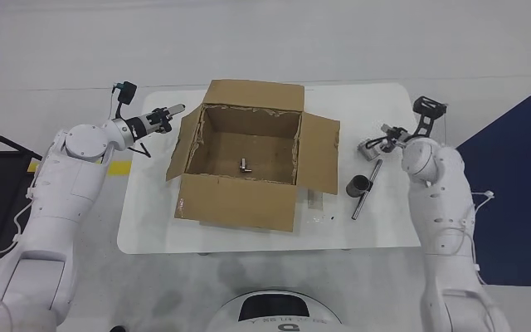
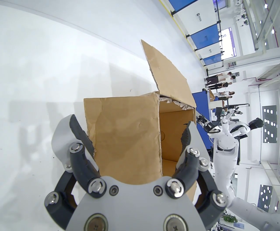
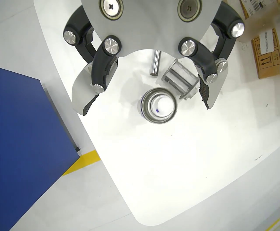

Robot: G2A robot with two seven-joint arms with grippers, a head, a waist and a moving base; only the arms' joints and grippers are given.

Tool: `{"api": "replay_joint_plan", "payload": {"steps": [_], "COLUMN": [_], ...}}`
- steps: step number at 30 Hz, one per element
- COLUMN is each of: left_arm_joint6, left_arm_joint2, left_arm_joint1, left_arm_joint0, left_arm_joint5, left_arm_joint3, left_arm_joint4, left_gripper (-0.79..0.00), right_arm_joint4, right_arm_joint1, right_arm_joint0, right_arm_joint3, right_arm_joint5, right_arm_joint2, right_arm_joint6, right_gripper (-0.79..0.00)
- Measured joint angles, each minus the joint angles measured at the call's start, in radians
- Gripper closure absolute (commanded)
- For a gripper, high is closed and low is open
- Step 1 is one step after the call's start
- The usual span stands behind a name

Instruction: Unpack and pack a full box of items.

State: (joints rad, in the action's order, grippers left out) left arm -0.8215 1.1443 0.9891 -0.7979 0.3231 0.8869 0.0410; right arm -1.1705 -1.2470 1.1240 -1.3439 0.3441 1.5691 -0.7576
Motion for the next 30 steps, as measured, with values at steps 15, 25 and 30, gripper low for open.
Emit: {"api": "replay_joint_plan", "payload": {"steps": [15,25,30], "left_arm_joint6": [0.0,0.0,0.0], "left_arm_joint2": [0.0,0.0,0.0], "left_arm_joint1": [0.0,0.0,0.0], "left_arm_joint0": [0.0,0.0,0.0], "left_arm_joint5": [0.0,0.0,0.0], "left_arm_joint3": [0.0,0.0,0.0], "left_arm_joint4": [0.0,0.0,0.0], "left_gripper": [-0.785,-0.785,-0.785], "right_arm_joint4": [0.025,0.019,0.019], "right_arm_joint1": [-0.017,-0.016,-0.015], "right_arm_joint0": [-0.174,-0.162,-0.172], "right_arm_joint3": [0.324,0.306,0.32], "right_arm_joint5": [-0.009,-0.013,-0.018], "right_arm_joint2": [-0.057,-0.058,-0.06], "right_arm_joint6": [0.117,0.146,0.134], "right_gripper": [-0.616,-0.385,-0.102]}}
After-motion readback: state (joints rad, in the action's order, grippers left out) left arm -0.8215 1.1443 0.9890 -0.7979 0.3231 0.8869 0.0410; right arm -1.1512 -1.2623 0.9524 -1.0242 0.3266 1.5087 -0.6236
